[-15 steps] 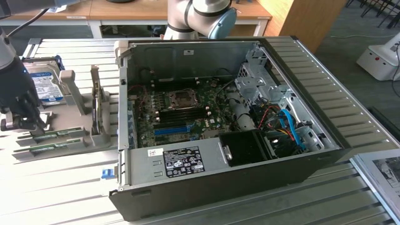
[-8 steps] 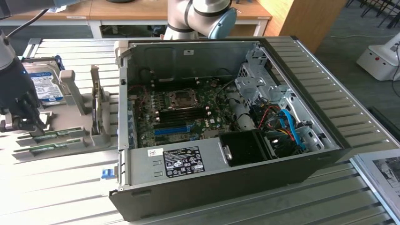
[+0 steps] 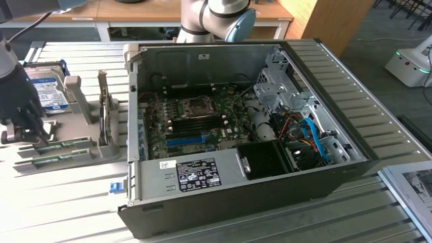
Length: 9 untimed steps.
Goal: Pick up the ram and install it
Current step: 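Pick up the ram and move it above insertion slot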
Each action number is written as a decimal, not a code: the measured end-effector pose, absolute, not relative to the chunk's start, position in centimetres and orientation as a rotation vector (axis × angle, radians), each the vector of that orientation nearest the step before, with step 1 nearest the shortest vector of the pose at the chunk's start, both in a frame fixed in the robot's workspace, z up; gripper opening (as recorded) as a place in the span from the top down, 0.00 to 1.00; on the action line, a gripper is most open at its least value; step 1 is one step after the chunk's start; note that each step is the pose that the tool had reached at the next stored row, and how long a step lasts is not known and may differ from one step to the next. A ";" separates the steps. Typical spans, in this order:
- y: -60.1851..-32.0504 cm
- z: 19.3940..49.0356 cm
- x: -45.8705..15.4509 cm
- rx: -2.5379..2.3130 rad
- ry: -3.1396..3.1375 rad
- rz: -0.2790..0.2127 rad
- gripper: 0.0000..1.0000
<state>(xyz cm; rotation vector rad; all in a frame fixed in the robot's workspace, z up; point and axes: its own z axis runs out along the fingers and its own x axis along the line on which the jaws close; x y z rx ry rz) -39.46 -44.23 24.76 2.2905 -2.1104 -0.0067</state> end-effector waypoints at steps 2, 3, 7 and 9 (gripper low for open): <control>-44.2 24.5 -39.5 2.290 -2.110 -0.007 0.76; -44.2 24.4 -39.5 2.291 -2.110 -0.007 0.76; -44.2 24.0 -39.5 2.290 -2.110 -0.007 0.76; -44.3 23.8 -39.5 2.290 -2.110 -0.007 0.76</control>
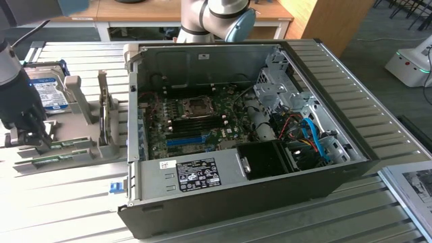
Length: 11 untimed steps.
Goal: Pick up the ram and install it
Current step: 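Pick up the ram and move it above insertion slot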
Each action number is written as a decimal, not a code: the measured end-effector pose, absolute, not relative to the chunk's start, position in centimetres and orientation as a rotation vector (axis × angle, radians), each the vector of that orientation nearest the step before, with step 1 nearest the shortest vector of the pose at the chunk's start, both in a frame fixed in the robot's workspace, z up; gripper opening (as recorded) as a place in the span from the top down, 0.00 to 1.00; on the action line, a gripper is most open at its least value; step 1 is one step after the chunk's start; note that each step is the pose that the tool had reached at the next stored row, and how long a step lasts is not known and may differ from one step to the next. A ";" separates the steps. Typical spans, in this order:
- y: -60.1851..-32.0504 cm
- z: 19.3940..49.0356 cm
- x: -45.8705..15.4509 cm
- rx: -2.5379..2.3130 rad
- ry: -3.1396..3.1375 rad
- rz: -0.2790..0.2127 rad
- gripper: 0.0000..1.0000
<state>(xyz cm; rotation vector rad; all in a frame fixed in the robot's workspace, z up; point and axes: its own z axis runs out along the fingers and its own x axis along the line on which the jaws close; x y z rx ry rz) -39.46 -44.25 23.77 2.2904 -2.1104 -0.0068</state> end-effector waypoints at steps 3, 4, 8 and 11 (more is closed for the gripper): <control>-44.3 23.5 -39.5 2.290 -2.110 -0.007 0.76; -44.3 23.4 -39.5 2.291 -2.110 -0.007 0.76; -44.3 23.0 -39.5 2.291 -2.110 -0.007 0.76; -44.3 22.7 -39.5 2.291 -2.111 -0.007 0.76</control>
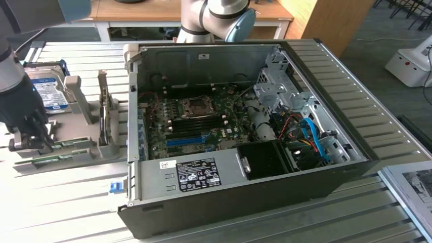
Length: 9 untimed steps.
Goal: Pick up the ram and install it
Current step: 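Pick up the ram and move it above insertion slot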
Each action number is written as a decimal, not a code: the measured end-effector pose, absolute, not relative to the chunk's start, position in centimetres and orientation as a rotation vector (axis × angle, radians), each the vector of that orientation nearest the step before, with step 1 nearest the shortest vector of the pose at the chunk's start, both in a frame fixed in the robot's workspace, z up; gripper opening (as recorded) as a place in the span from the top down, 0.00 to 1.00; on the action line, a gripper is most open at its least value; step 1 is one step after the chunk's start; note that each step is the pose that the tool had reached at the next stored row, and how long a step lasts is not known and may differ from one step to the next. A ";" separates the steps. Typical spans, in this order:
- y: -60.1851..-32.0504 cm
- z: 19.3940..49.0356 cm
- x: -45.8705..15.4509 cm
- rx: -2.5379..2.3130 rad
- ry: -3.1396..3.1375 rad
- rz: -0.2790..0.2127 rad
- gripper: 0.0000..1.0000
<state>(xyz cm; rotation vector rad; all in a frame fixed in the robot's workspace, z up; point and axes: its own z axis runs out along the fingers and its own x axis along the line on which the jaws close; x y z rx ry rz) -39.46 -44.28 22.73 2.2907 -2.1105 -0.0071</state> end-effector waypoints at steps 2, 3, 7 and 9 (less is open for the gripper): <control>-44.3 22.6 -39.5 2.291 -2.111 -0.007 0.76; -44.3 22.5 -39.5 2.291 -2.111 -0.007 0.76; -44.3 22.1 -39.5 2.291 -2.111 -0.007 0.76; -44.3 22.0 -39.5 2.291 -2.111 -0.007 0.76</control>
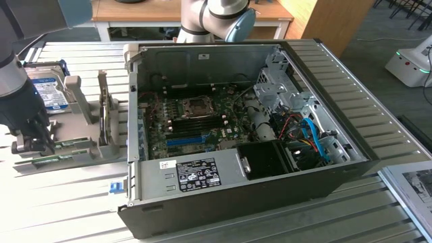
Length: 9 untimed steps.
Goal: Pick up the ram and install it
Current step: 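Pick up the ram and move it above insertion slot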
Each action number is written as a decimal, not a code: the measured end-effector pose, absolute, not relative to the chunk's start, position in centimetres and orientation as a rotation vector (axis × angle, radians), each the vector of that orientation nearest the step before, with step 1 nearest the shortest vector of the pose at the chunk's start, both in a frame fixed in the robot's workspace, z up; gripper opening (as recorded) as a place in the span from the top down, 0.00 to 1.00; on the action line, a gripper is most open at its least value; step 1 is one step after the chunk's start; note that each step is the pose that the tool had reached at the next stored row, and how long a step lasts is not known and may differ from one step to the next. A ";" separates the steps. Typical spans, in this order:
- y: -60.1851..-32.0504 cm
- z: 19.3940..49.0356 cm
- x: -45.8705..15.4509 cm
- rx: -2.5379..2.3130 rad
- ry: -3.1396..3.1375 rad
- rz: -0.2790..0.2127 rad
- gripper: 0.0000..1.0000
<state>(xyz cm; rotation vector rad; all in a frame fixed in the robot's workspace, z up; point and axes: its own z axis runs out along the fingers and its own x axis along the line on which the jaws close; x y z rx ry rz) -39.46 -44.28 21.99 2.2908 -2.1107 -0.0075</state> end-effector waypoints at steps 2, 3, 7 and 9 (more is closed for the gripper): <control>-44.3 21.9 -39.5 2.291 -2.111 -0.008 0.76; -44.3 21.9 -39.5 2.291 -2.111 -0.008 0.76; -44.3 21.9 -39.5 2.291 -2.111 -0.007 0.76; -44.4 21.9 -39.4 2.291 -2.111 -0.007 0.76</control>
